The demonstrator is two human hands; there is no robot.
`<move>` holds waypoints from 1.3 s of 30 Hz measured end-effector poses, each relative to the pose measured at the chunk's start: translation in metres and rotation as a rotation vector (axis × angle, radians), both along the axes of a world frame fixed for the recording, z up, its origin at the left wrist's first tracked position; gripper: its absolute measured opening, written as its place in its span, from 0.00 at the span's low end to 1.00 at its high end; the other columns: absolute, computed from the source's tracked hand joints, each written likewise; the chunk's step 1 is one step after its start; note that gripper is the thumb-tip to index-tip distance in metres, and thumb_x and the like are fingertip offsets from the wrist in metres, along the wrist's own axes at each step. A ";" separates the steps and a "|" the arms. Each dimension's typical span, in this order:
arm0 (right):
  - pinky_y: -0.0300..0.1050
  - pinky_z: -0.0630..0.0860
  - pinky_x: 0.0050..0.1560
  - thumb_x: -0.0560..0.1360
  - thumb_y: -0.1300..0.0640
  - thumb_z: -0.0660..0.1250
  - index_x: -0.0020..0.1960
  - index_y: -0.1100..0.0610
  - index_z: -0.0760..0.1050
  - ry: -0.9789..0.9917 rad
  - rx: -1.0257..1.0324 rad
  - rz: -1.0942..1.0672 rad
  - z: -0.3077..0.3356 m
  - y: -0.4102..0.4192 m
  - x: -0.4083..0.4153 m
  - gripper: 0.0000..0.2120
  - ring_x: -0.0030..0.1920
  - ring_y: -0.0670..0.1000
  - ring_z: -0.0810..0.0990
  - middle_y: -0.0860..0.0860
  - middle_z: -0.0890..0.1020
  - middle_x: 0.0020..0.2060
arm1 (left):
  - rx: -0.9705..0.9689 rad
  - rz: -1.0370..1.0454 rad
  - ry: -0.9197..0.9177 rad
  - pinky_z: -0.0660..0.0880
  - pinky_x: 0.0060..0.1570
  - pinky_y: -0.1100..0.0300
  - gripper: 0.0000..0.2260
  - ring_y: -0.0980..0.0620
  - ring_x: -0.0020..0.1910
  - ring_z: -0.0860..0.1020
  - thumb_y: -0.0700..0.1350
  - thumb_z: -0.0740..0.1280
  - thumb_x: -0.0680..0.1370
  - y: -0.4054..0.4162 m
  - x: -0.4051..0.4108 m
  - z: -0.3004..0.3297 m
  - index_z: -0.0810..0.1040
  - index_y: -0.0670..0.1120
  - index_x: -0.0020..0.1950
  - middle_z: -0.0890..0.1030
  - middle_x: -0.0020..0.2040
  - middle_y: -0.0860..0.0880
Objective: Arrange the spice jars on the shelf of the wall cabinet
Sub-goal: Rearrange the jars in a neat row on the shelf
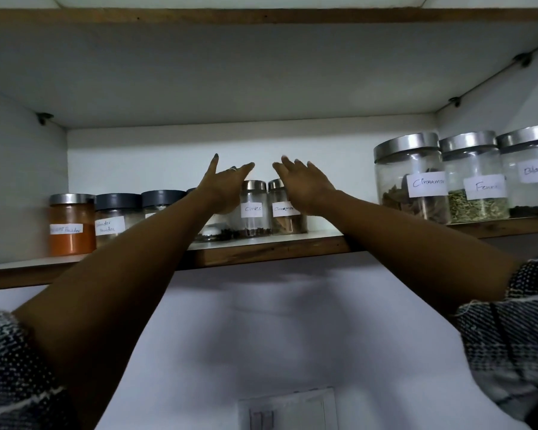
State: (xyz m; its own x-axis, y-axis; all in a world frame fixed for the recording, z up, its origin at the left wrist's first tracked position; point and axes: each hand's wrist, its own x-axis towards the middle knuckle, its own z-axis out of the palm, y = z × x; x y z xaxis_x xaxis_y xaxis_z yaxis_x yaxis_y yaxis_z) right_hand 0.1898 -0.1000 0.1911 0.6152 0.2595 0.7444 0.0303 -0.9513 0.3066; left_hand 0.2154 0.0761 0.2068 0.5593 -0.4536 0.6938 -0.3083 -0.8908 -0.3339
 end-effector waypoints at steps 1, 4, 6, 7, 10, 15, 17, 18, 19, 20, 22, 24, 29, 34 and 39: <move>0.52 0.67 0.62 0.75 0.68 0.59 0.71 0.61 0.60 -0.058 -0.092 -0.017 0.002 0.001 -0.005 0.25 0.65 0.61 0.70 0.61 0.69 0.68 | -0.014 -0.039 0.010 0.37 0.73 0.45 0.28 0.47 0.73 0.63 0.33 0.59 0.77 0.000 -0.006 0.002 0.54 0.43 0.76 0.69 0.72 0.43; 0.50 0.71 0.51 0.76 0.66 0.58 0.64 0.60 0.69 -0.114 -0.450 -0.064 0.006 0.004 -0.021 0.17 0.56 0.58 0.76 0.57 0.78 0.56 | -0.054 -0.139 0.006 0.47 0.74 0.49 0.21 0.48 0.68 0.70 0.34 0.60 0.78 -0.001 -0.026 0.009 0.66 0.44 0.71 0.75 0.66 0.45; 0.49 0.72 0.51 0.77 0.65 0.58 0.63 0.60 0.70 -0.108 -0.594 -0.070 0.008 0.007 -0.033 0.15 0.55 0.57 0.76 0.57 0.79 0.54 | -0.108 -0.204 -0.039 0.60 0.70 0.52 0.19 0.48 0.63 0.74 0.34 0.59 0.77 -0.001 -0.041 0.013 0.72 0.45 0.67 0.78 0.63 0.46; 0.49 0.72 0.51 0.77 0.65 0.57 0.62 0.60 0.71 -0.115 -0.627 -0.061 0.011 0.008 -0.040 0.15 0.55 0.57 0.76 0.56 0.79 0.54 | -0.134 -0.233 -0.062 0.66 0.64 0.54 0.18 0.48 0.61 0.75 0.34 0.58 0.78 -0.002 -0.048 0.014 0.74 0.45 0.65 0.79 0.61 0.47; 0.50 0.72 0.49 0.77 0.65 0.57 0.59 0.61 0.73 -0.138 -0.671 -0.025 0.022 0.010 -0.066 0.13 0.54 0.58 0.77 0.57 0.80 0.52 | -0.160 -0.294 -0.091 0.74 0.55 0.51 0.15 0.46 0.57 0.77 0.37 0.57 0.79 -0.004 -0.072 0.017 0.78 0.47 0.60 0.80 0.58 0.46; 0.51 0.73 0.47 0.75 0.69 0.56 0.58 0.61 0.74 -0.167 -0.635 -0.050 0.044 -0.006 -0.122 0.15 0.54 0.59 0.77 0.57 0.80 0.51 | -0.157 -0.368 -0.107 0.75 0.52 0.53 0.13 0.45 0.54 0.78 0.40 0.57 0.79 -0.017 -0.109 0.018 0.79 0.48 0.57 0.81 0.57 0.46; 0.52 0.73 0.47 0.74 0.69 0.56 0.56 0.61 0.74 -0.162 -0.600 -0.063 0.050 -0.014 -0.146 0.14 0.54 0.59 0.76 0.58 0.80 0.51 | -0.153 -0.397 -0.112 0.75 0.51 0.54 0.13 0.45 0.54 0.78 0.40 0.57 0.79 -0.025 -0.124 0.017 0.79 0.48 0.57 0.81 0.58 0.46; 0.52 0.73 0.46 0.73 0.70 0.57 0.55 0.62 0.74 -0.159 -0.579 -0.075 0.053 -0.019 -0.158 0.13 0.55 0.60 0.76 0.58 0.80 0.51 | -0.151 -0.413 -0.114 0.74 0.51 0.54 0.13 0.46 0.53 0.78 0.40 0.57 0.79 -0.030 -0.132 0.018 0.79 0.47 0.57 0.81 0.58 0.46; 0.52 0.73 0.46 0.73 0.70 0.57 0.54 0.62 0.74 -0.149 -0.554 -0.096 0.055 -0.023 -0.169 0.13 0.55 0.60 0.76 0.58 0.79 0.51 | -0.149 -0.430 -0.111 0.74 0.50 0.55 0.13 0.46 0.53 0.78 0.40 0.57 0.79 -0.035 -0.139 0.018 0.79 0.47 0.57 0.81 0.57 0.46; 0.52 0.73 0.45 0.73 0.70 0.57 0.54 0.62 0.74 -0.136 -0.525 -0.121 0.056 -0.027 -0.180 0.13 0.56 0.59 0.76 0.58 0.79 0.51 | -0.148 -0.446 -0.108 0.74 0.50 0.55 0.13 0.46 0.53 0.78 0.41 0.57 0.79 -0.039 -0.146 0.019 0.79 0.47 0.57 0.81 0.57 0.46; 0.52 0.74 0.43 0.73 0.70 0.59 0.54 0.62 0.75 -0.106 -0.476 -0.164 0.057 -0.036 -0.200 0.13 0.55 0.59 0.76 0.58 0.79 0.51 | -0.148 -0.484 -0.102 0.75 0.50 0.54 0.13 0.46 0.52 0.78 0.41 0.57 0.79 -0.049 -0.162 0.021 0.79 0.47 0.57 0.81 0.57 0.46; 0.52 0.74 0.42 0.73 0.70 0.59 0.54 0.62 0.75 -0.086 -0.429 -0.183 0.059 -0.046 -0.217 0.13 0.54 0.59 0.76 0.59 0.78 0.51 | -0.146 -0.518 -0.098 0.74 0.50 0.55 0.13 0.46 0.52 0.78 0.41 0.57 0.78 -0.058 -0.175 0.024 0.79 0.47 0.57 0.81 0.56 0.46; 0.48 0.72 0.44 0.74 0.69 0.59 0.56 0.61 0.76 -0.022 -0.295 -0.215 0.061 -0.079 -0.250 0.13 0.54 0.58 0.77 0.58 0.77 0.54 | -0.131 -0.535 -0.055 0.68 0.49 0.60 0.13 0.48 0.56 0.77 0.40 0.57 0.79 -0.082 -0.201 0.026 0.78 0.46 0.58 0.80 0.59 0.46; 0.50 0.73 0.59 0.76 0.67 0.59 0.61 0.61 0.75 0.093 -0.118 -0.194 0.054 -0.119 -0.257 0.15 0.61 0.57 0.75 0.58 0.77 0.60 | -0.131 -0.491 0.030 0.70 0.58 0.57 0.14 0.48 0.60 0.76 0.40 0.57 0.80 -0.110 -0.213 0.018 0.76 0.45 0.62 0.78 0.63 0.46; 0.51 0.68 0.65 0.78 0.62 0.59 0.69 0.60 0.67 0.214 -0.036 -0.165 0.036 -0.160 -0.238 0.20 0.66 0.57 0.70 0.58 0.71 0.67 | -0.145 -0.364 0.148 0.67 0.66 0.51 0.18 0.45 0.66 0.70 0.38 0.57 0.80 -0.146 -0.203 0.004 0.70 0.44 0.69 0.72 0.69 0.44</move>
